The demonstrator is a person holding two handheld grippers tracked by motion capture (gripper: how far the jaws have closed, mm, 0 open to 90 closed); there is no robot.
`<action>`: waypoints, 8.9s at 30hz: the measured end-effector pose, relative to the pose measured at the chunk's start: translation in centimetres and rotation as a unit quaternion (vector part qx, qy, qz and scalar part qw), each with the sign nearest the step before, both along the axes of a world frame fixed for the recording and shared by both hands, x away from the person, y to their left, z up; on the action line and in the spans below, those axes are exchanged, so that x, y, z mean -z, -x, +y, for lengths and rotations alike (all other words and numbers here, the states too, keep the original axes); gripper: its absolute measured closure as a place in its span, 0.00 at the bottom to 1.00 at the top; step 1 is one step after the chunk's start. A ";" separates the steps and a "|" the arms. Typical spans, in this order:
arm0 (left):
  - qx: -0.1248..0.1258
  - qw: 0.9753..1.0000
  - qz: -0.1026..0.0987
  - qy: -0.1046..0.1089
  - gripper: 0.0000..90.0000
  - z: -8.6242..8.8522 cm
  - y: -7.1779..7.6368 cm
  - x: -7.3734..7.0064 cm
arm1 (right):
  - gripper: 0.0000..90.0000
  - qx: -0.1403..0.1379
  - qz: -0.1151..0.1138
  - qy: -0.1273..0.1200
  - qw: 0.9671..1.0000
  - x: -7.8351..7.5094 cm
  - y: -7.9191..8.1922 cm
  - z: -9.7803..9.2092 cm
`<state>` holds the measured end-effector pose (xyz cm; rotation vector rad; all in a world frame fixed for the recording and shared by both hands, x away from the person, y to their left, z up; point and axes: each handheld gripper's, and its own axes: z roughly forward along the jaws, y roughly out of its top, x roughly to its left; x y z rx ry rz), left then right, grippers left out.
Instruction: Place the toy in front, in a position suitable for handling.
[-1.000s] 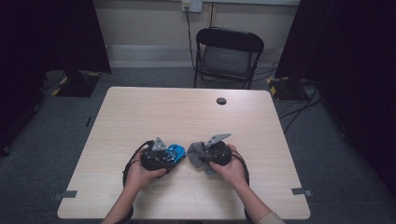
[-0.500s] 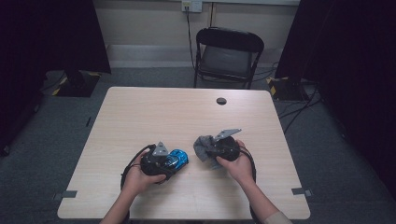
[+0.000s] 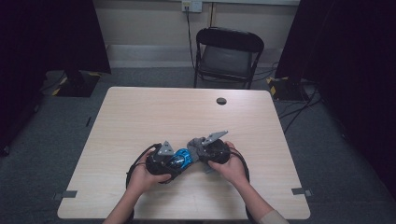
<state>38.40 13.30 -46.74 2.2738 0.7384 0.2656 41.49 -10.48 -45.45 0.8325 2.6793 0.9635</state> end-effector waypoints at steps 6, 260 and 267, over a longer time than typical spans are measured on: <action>0.008 1.000 0.001 0.005 0.30 -0.2 0.1 -0.1 | 0.85 0.004 0.002 -0.003 1.000 -0.9 0.1 -1.3; -0.061 0.996 0.065 0.021 0.21 3.0 2.7 1.6 | 0.43 -0.043 0.013 -0.024 0.999 2.0 3.3 2.7; -0.058 0.996 0.065 0.015 0.20 2.6 3.0 1.7 | 0.42 -0.048 0.005 -0.004 0.999 2.7 3.0 3.9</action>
